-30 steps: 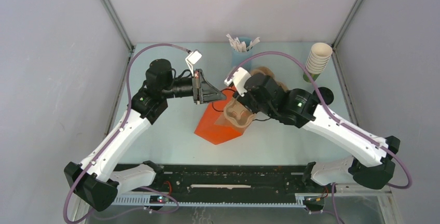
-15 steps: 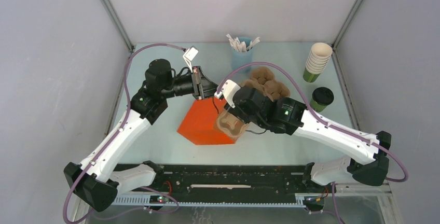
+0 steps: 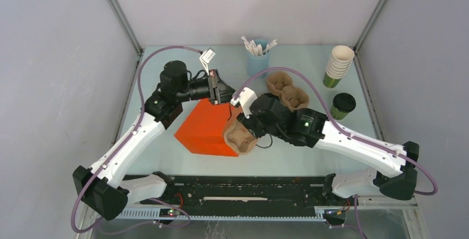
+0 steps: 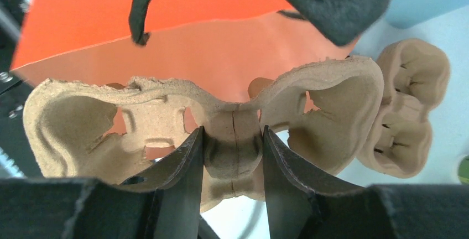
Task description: Pack the takeout coffee
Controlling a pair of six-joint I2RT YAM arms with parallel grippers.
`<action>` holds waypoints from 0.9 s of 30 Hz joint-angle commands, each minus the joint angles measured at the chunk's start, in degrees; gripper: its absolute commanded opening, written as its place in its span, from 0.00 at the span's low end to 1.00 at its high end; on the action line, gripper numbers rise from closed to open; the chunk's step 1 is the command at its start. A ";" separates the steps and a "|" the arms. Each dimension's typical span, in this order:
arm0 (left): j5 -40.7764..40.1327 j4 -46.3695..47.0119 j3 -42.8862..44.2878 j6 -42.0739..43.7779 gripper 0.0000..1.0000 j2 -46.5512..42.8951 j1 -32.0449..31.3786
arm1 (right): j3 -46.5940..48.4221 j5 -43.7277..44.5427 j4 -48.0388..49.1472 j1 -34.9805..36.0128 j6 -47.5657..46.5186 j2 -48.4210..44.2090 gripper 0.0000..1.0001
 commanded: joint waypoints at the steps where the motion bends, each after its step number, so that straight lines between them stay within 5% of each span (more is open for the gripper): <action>1: 8.84 3.78 3.83 2.36 0.00 0.05 -0.25 | -2.59 -11.37 3.81 -2.31 1.11 -8.72 0.32; 10: 14.22 2.01 -3.48 11.06 0.00 -4.04 -0.25 | -11.48 -48.55 8.76 -21.48 -1.78 -20.28 0.32; 16: 13.81 2.36 -2.85 9.94 0.00 -3.79 -0.25 | -13.57 -65.86 18.06 -24.34 -4.48 -16.87 0.32; 27: 15.52 3.99 -3.65 8.22 0.00 -4.95 -0.31 | -16.12 -66.47 23.45 -28.08 -4.65 -12.76 0.32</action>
